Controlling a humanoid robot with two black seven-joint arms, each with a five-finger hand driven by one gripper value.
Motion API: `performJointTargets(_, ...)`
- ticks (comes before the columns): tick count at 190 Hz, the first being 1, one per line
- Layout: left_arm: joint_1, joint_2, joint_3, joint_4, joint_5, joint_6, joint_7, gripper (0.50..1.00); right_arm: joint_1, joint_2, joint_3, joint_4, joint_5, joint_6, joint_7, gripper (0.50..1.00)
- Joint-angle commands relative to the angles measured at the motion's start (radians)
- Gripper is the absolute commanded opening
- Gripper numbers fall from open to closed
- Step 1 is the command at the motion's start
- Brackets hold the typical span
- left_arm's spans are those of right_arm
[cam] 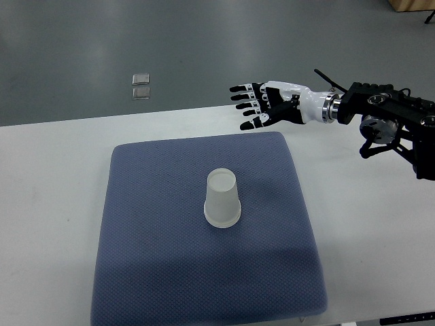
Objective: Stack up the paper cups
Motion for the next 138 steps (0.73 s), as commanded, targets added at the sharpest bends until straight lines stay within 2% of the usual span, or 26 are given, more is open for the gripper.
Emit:
performJointTargets(1,0.000,0.000,0.000,0.000,0.000,0.000,0.000,1.000,-0.034,0.025,0.000,-0.033,0.127,-0.012,-0.012,0.924)
performJointTargets(53,0.000,0.000,0.000,0.000,-0.001,0.000,0.000,1.000,-0.119,0.094,0.057,-0.151,0.466,-0.073,-0.027,0.924)
performJointTargets(81,0.000,0.000,0.000,0.000,0.000,0.000,0.000,1.000,-0.149,0.111,0.119,-0.158,0.492,-0.090,-0.024,0.926)
performJointTargets(138,0.000,0.000,0.000,0.000,-0.001,0.000,0.000,1.000,-0.176,0.111,0.169,-0.155,0.495,-0.073,-0.015,0.926)
